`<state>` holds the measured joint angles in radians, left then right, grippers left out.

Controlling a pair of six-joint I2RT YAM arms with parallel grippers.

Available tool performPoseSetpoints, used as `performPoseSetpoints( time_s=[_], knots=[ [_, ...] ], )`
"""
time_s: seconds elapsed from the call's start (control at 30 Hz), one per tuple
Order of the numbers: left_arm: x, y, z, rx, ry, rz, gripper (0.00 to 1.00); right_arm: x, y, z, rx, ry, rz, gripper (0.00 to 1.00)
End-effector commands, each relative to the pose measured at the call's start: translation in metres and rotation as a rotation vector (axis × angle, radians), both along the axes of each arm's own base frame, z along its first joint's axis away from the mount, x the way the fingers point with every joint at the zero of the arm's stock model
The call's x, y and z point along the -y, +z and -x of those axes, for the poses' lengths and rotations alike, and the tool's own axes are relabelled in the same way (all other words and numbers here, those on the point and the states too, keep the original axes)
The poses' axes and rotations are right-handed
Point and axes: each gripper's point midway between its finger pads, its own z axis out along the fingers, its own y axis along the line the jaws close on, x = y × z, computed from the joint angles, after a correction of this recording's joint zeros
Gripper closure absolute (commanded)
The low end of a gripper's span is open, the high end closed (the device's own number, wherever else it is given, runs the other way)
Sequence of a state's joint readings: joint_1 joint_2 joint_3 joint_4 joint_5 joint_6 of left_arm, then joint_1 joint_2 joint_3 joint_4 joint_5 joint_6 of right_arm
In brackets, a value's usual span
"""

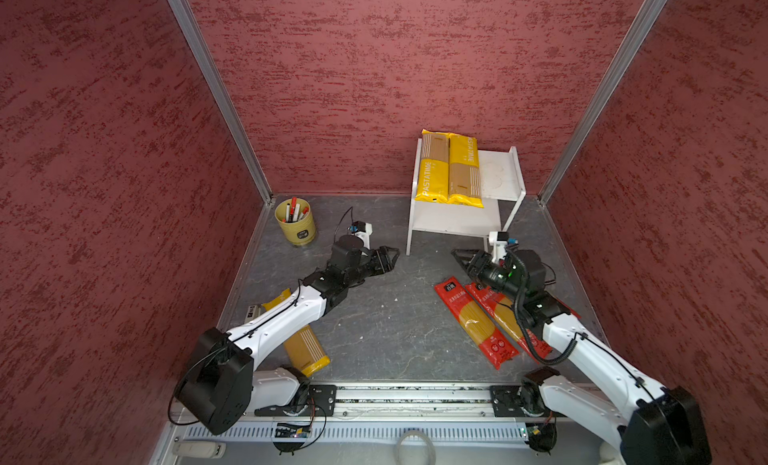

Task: Place and organize the pasta boxes and bags onto the shelf
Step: 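Withdraw the right gripper from the shelf while the left gripper lowers to the table, then lower both grippers onto the yellow bag nearest the robot and close them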

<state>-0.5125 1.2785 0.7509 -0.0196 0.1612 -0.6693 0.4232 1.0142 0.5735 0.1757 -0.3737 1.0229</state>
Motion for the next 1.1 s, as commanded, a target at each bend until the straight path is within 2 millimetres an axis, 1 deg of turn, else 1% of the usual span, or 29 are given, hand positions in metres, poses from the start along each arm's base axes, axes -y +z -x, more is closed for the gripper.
performPoseSetpoints(
  time_s=[0.0,0.03,0.1,0.2,0.27,0.3,0.4,0.47,0.53,0.57,0.6,0.63,0.67,0.73,0.8,0.9,0.97,1.07],
  knots=[
    [-0.032,-0.037,0.027,-0.144,0.074,-0.116,0.33,-0.019,-0.026,0.002,-0.004,-0.014,0.113,0.52],
    [-0.041,-0.039,0.03,-0.151,0.097,-0.15,0.33,-0.03,-0.037,0.006,-0.018,0.007,0.14,0.53],
    [-0.068,-0.046,0.039,-0.183,0.158,-0.213,0.32,-0.059,-0.056,0.015,-0.029,0.071,0.2,0.54],
    [-0.103,-0.054,0.049,-0.234,0.251,-0.209,0.32,-0.101,-0.077,0.023,-0.03,0.154,0.281,0.54],
    [-0.123,-0.06,0.054,-0.268,0.31,-0.188,0.32,-0.126,-0.085,0.026,-0.02,0.204,0.31,0.56],
    [-0.134,-0.063,0.056,-0.285,0.348,-0.175,0.32,-0.141,-0.095,0.028,-0.024,0.241,0.328,0.58],
    [-0.166,-0.07,0.064,-0.336,0.484,-0.155,0.32,-0.177,-0.103,0.035,-0.007,0.329,0.345,0.62],
    [-0.192,-0.077,0.078,-0.374,0.616,-0.163,0.32,-0.204,-0.109,0.039,-0.002,0.402,0.363,0.64],
    [-0.211,-0.081,0.091,-0.39,0.714,-0.162,0.31,-0.229,-0.113,0.045,0.008,0.474,0.377,0.64],
    [-0.22,-0.085,0.099,-0.407,0.763,-0.159,0.3,-0.243,-0.114,0.047,0.018,0.507,0.382,0.64],
    [-0.228,-0.087,0.106,-0.424,0.804,-0.154,0.27,-0.252,-0.115,0.049,0.02,0.527,0.384,0.64],
    [-0.236,-0.09,0.113,-0.443,0.849,-0.146,0.22,-0.263,-0.118,0.051,0.019,0.547,0.387,0.64],
    [-0.243,-0.091,0.118,-0.459,0.883,-0.133,0.2,-0.272,-0.12,0.052,0.014,0.562,0.382,0.64],
    [-0.255,-0.09,0.126,-0.475,0.931,-0.13,0.18,-0.288,-0.123,0.055,0.008,0.592,0.369,0.64],
    [-0.266,-0.088,0.133,-0.487,0.968,-0.17,0.16,-0.301,-0.127,0.06,0.007,0.618,0.363,0.64],
    [-0.28,-0.09,0.148,-0.532,1.046,-0.233,0.1,-0.309,-0.134,0.064,-0.008,0.637,0.362,0.63],
    [-0.279,-0.098,0.156,-0.576,1.075,-0.214,0.06,-0.308,-0.138,0.064,-0.012,0.64,0.371,0.63],
    [-0.267,-0.109,0.155,-0.6,1.064,-0.13,0.07,-0.305,-0.14,0.062,-0.003,0.627,0.399,0.63]
  ],
)
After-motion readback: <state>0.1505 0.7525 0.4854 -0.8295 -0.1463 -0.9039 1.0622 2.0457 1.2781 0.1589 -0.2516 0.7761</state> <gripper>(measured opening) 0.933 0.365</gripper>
